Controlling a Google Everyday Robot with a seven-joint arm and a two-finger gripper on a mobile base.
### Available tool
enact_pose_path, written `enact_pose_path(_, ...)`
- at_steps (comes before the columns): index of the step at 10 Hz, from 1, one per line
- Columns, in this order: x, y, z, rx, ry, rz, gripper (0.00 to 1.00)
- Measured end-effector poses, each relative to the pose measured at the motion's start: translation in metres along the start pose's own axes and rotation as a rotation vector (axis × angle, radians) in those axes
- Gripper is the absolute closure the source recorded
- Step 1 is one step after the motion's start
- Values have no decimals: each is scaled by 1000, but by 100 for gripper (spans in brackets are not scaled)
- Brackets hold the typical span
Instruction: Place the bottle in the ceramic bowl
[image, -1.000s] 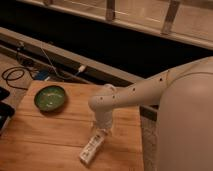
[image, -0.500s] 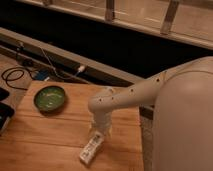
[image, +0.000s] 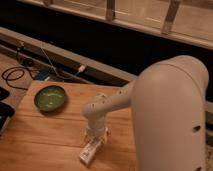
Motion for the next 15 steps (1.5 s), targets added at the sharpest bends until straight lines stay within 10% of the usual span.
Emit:
enact_pose_path(4,1,2,14,18,33,-32,61)
enact_pose_path(8,-6,-2,-20,10,-42,-31,98)
enact_pose_path(15,-46,60,-123,-113,-260,-159,100)
